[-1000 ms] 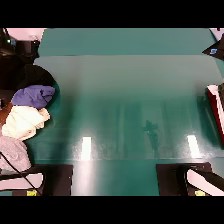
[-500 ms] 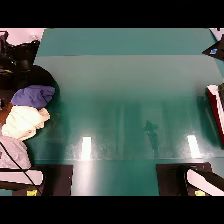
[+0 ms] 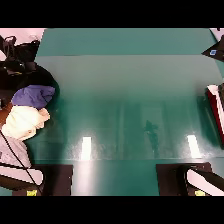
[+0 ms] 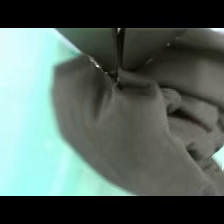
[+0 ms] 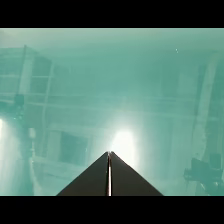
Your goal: Fold the shirts.
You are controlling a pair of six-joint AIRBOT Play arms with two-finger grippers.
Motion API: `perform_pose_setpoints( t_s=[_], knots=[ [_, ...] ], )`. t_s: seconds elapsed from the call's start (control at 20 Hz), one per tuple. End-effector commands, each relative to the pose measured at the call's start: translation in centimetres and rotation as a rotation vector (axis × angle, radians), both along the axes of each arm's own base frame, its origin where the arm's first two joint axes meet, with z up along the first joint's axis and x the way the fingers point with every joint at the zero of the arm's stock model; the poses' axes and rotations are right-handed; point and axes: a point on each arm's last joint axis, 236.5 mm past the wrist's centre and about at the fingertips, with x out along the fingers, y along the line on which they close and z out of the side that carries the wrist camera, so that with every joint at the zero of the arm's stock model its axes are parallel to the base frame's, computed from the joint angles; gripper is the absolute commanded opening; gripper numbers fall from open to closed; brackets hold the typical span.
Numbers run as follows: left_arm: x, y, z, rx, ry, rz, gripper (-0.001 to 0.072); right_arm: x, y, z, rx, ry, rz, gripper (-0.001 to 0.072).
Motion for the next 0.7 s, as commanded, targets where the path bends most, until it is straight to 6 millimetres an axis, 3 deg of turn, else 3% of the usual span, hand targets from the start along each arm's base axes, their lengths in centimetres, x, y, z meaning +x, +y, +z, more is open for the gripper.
perform_pose_setpoints(
  t_s=[0.0, 0.05, 0.15, 0.25, 0.3, 0.4, 0.55, 0.65],
  knots=[
    [1.3, -4.5, 6.1, -0.138, -0.119, -0.124, 0.0021, -0.1, 0.1, 0.1, 0.001, -0.002, 0.001, 0.0023],
    [1.7, -6.7, 10.1, -0.195, -0.209, -0.195, 0.0022, 0.0, 0.0, 0.6, -0.002, -0.016, -0.001, 0.0023],
    [0.3, -13.0, 21.1, -0.324, -0.455, -0.429, 0.0021, 0.8, -0.2, 2.9, -0.008, -0.098, -0.019, 0.0023],
    [-4.7, -18.8, 31.3, -0.467, -0.657, -0.670, 0.0021, 1.2, -0.4, 6.3, -0.020, -0.203, -0.036, 0.0023],
    [-7.5, -20.7, 34.9, -0.531, -0.725, -0.747, 0.0021, 1.2, -0.5, 8.1, -0.026, -0.257, -0.043, 0.0023],
    [-12.5, -23.9, 38.8, -0.547, -0.794, -0.868, 0.0021, 1.0, -0.6, 11.4, -0.037, -0.353, -0.057, 0.0023],
    [-18.0, -29.1, 40.8, -0.531, -0.807, -1.017, 0.0021, 0.5, -0.6, 15.3, -0.048, -0.466, -0.071, 0.0023],
    [-20.2, -32.9, 40.6, -0.557, -0.785, -1.112, 0.0021, 0.1, -0.6, 16.6, -0.053, -0.502, -0.073, 0.0023]
  ],
)
